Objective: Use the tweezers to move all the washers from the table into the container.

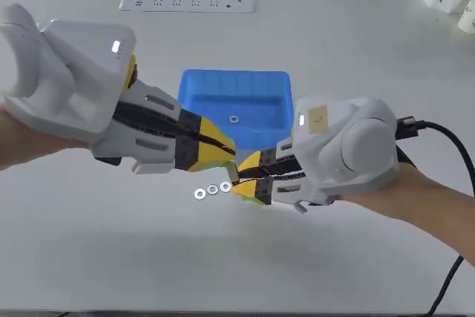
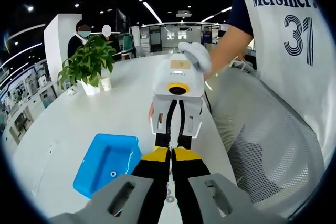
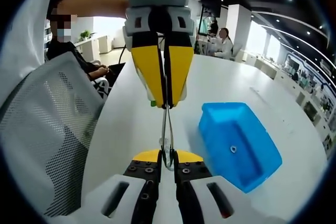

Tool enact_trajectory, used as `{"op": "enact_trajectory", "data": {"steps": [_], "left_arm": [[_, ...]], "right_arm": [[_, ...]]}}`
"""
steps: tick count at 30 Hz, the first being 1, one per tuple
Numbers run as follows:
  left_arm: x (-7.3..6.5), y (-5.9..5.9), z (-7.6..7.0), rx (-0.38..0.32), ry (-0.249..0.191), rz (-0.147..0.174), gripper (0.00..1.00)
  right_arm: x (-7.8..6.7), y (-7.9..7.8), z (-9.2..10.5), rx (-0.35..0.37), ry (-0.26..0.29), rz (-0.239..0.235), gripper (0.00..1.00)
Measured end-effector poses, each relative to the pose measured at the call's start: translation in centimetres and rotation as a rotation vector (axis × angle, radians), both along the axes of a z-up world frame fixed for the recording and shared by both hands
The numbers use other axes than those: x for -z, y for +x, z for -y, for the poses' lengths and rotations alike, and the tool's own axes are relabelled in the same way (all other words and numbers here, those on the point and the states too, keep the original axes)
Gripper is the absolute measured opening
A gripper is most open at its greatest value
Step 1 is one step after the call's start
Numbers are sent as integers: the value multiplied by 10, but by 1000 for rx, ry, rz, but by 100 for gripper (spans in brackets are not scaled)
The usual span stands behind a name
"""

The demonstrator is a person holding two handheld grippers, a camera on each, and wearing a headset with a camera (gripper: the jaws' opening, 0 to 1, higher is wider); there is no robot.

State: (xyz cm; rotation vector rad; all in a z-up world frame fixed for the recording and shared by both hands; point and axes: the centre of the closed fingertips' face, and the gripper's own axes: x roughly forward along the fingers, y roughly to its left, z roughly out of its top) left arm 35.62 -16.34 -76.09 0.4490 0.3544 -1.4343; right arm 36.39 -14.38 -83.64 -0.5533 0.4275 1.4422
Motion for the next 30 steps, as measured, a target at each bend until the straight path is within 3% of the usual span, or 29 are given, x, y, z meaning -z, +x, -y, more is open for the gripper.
{"op": "enact_trajectory", "data": {"steps": [6, 16, 22, 24, 30], "left_arm": [[-19, 5, -1, 3, -8, 38, 5], [-48, 20, 0, 19, 10, 123, 5], [-55, 32, -2, 36, 24, 148, 5], [-55, 37, -3, 37, 31, 159, 5], [-48, 56, -5, 41, 56, 176, 5]], "right_arm": [[-17, 6, -1, -2, 6, 29, 10], [-47, 30, -1, -9, 25, 106, 10], [-56, 42, -3, -12, 34, 160, 10], [-56, 48, -3, -1, 39, 158, 10], [-50, 68, -6, 1, 26, 188, 10]]}}
